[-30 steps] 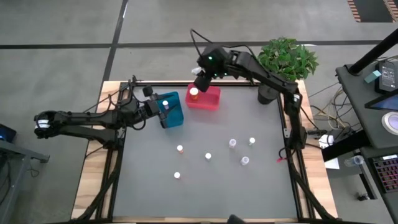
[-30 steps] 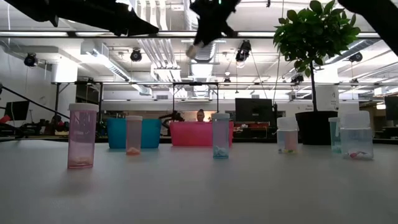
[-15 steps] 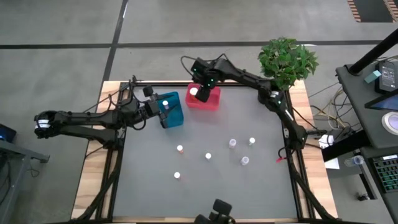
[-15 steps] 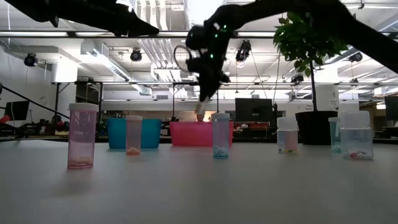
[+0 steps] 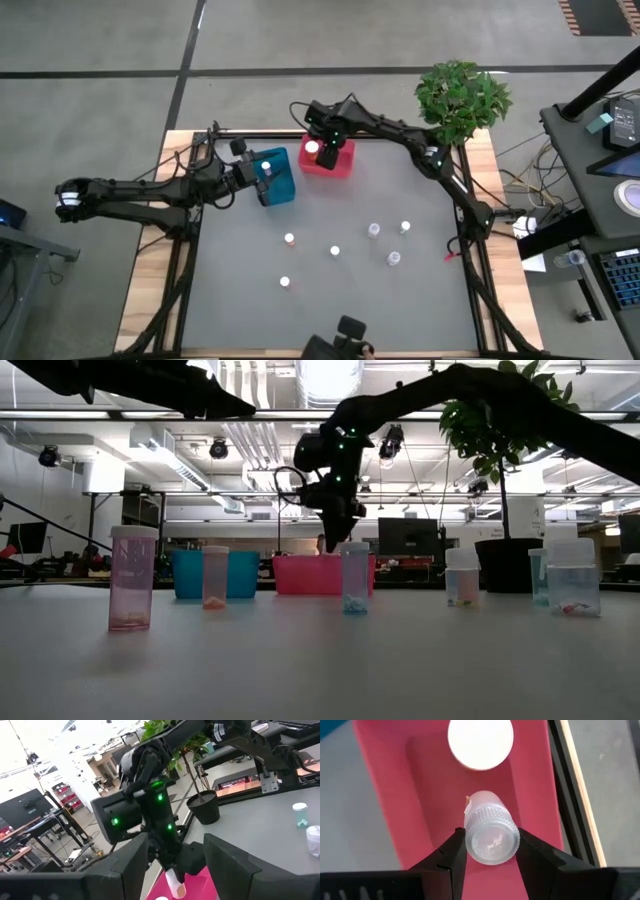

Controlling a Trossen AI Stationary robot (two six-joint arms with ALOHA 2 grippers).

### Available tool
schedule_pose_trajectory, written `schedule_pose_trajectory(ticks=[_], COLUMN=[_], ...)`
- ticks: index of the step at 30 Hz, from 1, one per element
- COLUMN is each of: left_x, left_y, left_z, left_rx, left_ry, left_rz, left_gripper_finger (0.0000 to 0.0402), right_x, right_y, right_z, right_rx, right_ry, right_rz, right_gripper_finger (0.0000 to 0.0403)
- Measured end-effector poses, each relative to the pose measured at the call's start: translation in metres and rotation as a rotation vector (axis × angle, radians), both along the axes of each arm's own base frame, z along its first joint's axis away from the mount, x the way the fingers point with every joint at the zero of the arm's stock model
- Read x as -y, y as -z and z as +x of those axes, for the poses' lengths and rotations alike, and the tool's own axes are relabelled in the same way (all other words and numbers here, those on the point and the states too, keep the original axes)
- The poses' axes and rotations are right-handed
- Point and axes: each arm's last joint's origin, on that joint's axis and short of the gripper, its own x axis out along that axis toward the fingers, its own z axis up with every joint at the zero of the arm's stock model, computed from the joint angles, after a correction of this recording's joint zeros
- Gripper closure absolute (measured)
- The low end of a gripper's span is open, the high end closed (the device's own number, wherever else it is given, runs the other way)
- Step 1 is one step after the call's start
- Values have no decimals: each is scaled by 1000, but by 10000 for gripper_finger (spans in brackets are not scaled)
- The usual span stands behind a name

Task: Pick and place medicine bottles into bin by pill shape (circle, oval)
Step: Put the top white capsule bottle into the red bin

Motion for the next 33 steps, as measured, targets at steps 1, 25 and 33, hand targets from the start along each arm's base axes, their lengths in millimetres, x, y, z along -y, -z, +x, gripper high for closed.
schedule_pose_trajectory(ticks=[1, 25, 33], left_x=[0, 0, 0], left_y=[0, 0, 0], left_z=[0, 0, 0], left_rx=[0, -1, -1], left_ry=[0, 0, 0], left_rz=[0, 0, 0], left_gripper_finger=[226, 226, 226], right_x=[1, 2, 1], right_y=[2, 11, 12], right_z=[1, -7, -13], right_rx=[0, -99, -151], right_ry=[1, -55, -77], right_rz=[0, 36, 62], right_gripper_finger=[266, 266, 266])
